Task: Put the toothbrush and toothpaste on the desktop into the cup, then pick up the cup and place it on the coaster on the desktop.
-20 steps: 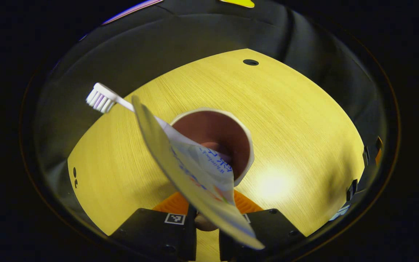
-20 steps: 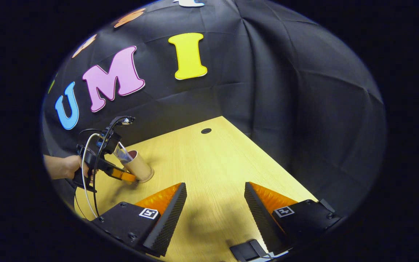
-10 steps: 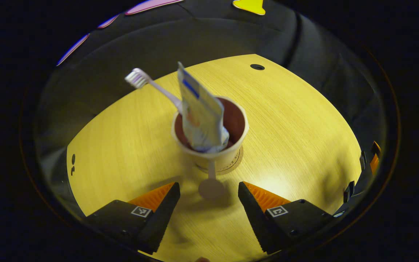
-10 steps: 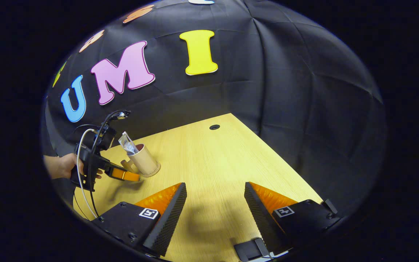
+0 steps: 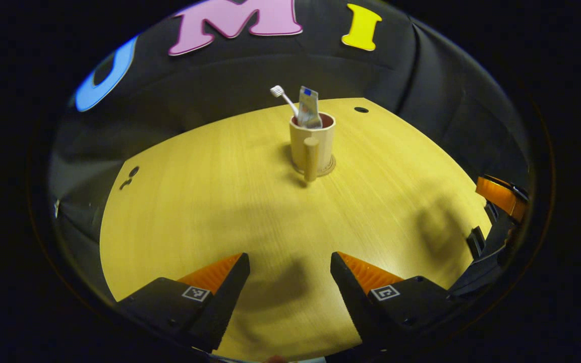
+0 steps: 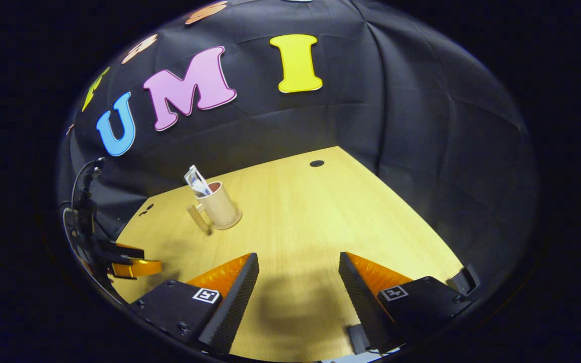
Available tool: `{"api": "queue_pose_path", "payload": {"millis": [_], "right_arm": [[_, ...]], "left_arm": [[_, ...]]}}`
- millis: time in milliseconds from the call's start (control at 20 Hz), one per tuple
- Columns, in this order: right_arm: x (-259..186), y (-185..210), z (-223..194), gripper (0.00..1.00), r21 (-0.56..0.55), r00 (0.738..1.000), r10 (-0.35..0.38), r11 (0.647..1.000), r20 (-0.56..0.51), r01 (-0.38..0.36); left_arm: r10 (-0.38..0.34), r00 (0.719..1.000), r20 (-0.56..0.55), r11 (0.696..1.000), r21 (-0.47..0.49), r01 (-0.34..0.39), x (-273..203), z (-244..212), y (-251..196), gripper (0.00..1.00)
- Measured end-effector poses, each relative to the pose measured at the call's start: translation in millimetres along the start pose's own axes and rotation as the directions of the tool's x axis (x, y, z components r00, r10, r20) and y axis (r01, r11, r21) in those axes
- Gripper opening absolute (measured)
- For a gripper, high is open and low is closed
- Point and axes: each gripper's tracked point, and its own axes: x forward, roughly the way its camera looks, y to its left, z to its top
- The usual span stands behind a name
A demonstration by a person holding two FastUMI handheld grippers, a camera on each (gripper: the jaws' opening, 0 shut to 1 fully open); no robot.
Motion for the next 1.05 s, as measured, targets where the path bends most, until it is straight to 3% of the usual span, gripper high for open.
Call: {"api": "queue_pose_path", "payload": {"millis": [250, 550, 650, 700, 750, 850, 1050], "right_arm": [[-25, 39, -7, 0.98, -0.047, 0.998, 0.056, 0.997, -0.012, -0.057], [-83, 77, -11, 0.98, -0.048, 0.995, 0.093, 0.994, -0.043, -0.095], [-105, 85, -7, 0.98, -0.070, 0.994, 0.102, 0.992, -0.032, -0.104], [-116, 87, -5, 0.98, -0.081, 0.994, 0.104, 0.991, -0.026, -0.105], [-126, 90, -3, 0.98, -0.089, 0.994, 0.106, 0.990, -0.018, -0.107], [-149, 95, 5, 0.98, -0.093, 0.994, 0.111, 0.990, 0.014, -0.110], [-182, 100, 25, 0.98, -0.076, 0.990, 0.104, 0.992, 0.095, -0.097]], "left_arm": [[0.037, 0.998, 0.041, 0.989, -0.143, -0.031, -63, -46, 21, 0.99], [0.105, 0.980, 0.168, 0.968, -0.243, -0.062, -147, -56, 44, 1.00], [0.133, 0.968, 0.211, 0.963, -0.259, -0.076, -174, -59, 50, 0.95], [0.145, 0.961, 0.235, 0.960, -0.269, -0.079, -189, -60, 54, 0.99], [0.152, 0.954, 0.259, 0.958, -0.276, -0.078, -202, -61, 55, 0.95], [0.174, 0.936, 0.306, 0.953, -0.292, -0.082, -228, -65, 60, 0.99], [0.208, 0.883, 0.420, 0.955, -0.284, -0.089, -274, -60, 63, 0.99]]}}
